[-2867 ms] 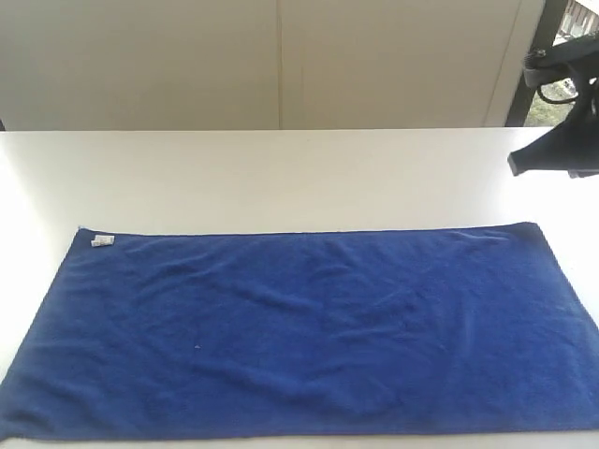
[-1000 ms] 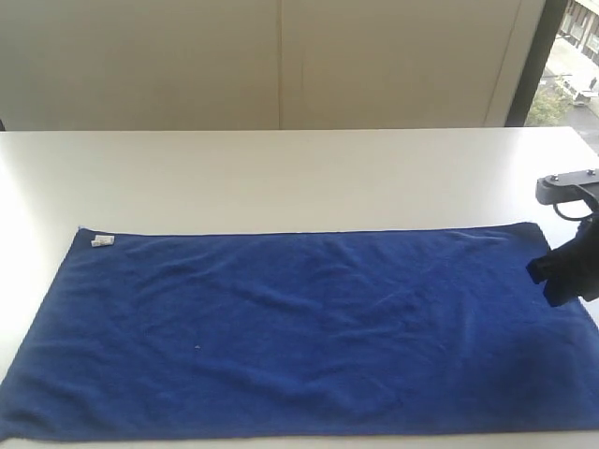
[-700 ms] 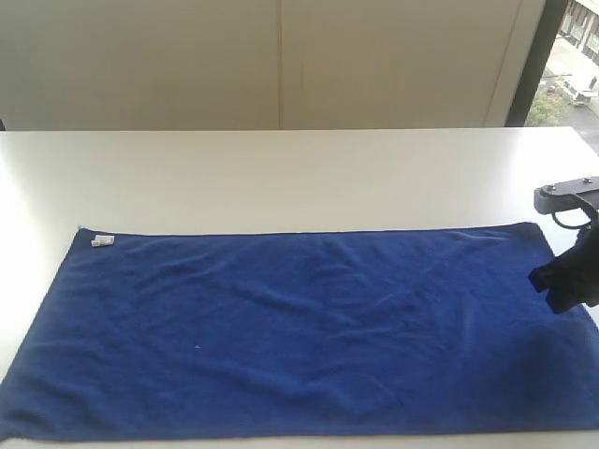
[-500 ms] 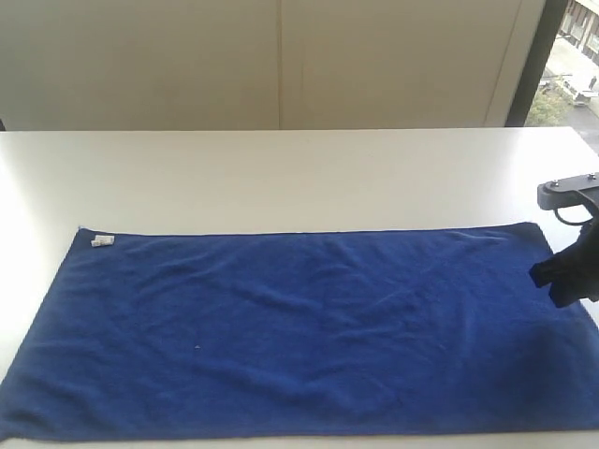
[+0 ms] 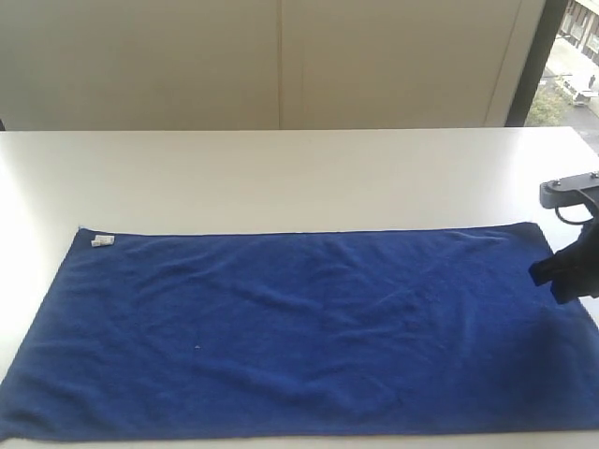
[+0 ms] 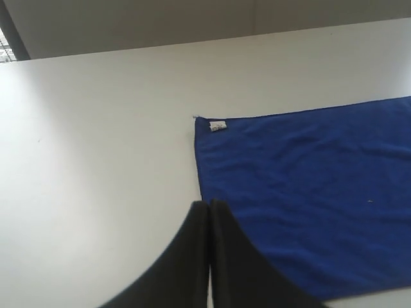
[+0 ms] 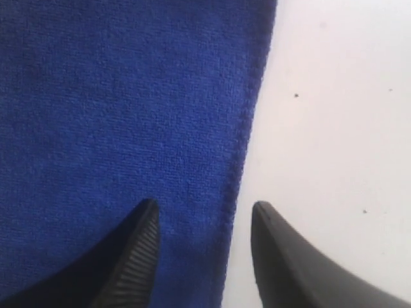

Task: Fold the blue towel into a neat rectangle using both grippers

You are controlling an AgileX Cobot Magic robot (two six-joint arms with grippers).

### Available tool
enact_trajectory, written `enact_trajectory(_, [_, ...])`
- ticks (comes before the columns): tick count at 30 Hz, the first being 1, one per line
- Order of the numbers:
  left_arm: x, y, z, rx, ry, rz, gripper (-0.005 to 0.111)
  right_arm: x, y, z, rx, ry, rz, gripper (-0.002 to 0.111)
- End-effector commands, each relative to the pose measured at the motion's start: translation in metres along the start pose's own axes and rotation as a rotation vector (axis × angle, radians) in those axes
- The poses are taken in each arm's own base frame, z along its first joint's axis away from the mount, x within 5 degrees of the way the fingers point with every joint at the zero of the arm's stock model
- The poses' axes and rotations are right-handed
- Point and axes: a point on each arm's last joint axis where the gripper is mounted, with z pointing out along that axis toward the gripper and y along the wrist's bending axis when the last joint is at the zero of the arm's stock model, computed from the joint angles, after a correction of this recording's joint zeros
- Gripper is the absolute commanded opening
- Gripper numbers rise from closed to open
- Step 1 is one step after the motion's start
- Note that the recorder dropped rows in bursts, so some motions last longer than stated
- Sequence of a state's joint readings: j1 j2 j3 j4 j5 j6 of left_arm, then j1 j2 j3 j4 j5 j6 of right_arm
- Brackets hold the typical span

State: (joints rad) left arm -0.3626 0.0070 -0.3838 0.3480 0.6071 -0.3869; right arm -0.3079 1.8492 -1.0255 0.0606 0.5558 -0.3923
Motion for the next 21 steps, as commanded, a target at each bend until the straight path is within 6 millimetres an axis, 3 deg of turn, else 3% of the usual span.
enact_trajectory(1, [0.001, 0.000, 0.000, 0.001, -0.015, 0.015, 0.000, 0.003, -0.001, 0.011, -0.001, 0.028, 0.006, 0.043])
enact_trajectory(11, [-0.001, -0.001, 0.000, 0.006, -0.038, 0.015, 0.000, 0.007, 0.000, 0.023, -0.013, 0.064, 0.005, 0.043])
enact_trajectory(21, [-0.001, -0.001, 0.000, 0.006, -0.038, 0.024, 0.000, 0.010, 0.001, 0.022, -0.032, 0.101, 0.022, 0.024])
